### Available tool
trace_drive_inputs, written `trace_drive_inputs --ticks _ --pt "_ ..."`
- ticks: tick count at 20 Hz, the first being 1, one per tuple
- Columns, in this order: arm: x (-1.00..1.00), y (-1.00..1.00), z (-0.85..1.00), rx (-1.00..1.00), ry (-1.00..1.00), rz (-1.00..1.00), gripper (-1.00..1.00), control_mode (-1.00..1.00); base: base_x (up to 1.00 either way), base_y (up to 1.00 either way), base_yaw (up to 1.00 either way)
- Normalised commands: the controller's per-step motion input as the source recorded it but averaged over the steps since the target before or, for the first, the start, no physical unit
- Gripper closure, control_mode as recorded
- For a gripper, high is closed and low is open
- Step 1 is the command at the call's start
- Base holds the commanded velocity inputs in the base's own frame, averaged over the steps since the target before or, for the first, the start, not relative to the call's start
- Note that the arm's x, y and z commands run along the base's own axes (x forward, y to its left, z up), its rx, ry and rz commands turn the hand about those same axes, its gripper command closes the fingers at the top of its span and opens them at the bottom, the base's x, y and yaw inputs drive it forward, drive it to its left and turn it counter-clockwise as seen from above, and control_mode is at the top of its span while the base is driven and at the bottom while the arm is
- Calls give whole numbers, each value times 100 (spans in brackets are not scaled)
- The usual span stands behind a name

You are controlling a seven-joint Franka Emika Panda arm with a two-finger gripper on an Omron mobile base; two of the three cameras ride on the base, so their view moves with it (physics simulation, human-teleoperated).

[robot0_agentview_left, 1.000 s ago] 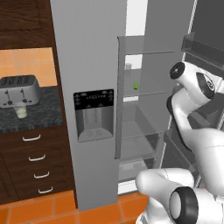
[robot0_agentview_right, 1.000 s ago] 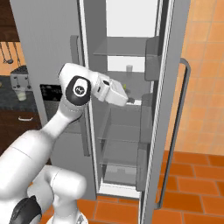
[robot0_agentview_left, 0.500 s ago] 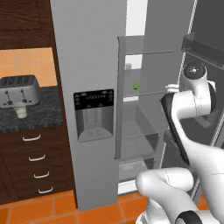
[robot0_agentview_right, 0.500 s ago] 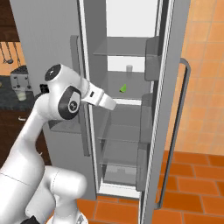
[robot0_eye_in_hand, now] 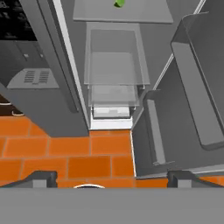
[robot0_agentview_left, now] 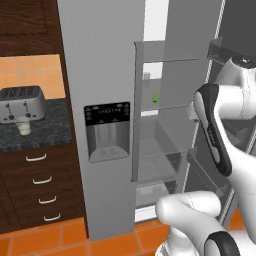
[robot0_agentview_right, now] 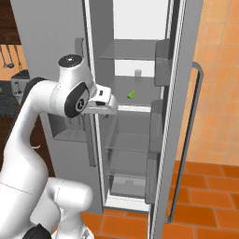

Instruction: Grab a lemon wedge from the fridge and one ice cube from the ice bowl, and put them in the glass of lemonade.

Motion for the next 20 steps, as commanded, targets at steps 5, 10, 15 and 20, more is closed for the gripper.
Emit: trace_drive_inputs --ticks 5,10,15,20 --pt "-99 13 18 4 -4 11 -100 -100 0 0 0" --pt "-79 18 2 0 -9 6 -100 -100 0 0 0" --pt "-21 1 1 0 -2 0 -100 -100 0 0 0" --pt "21 0 -3 1 -2 3 -100 -100 0 0 0"
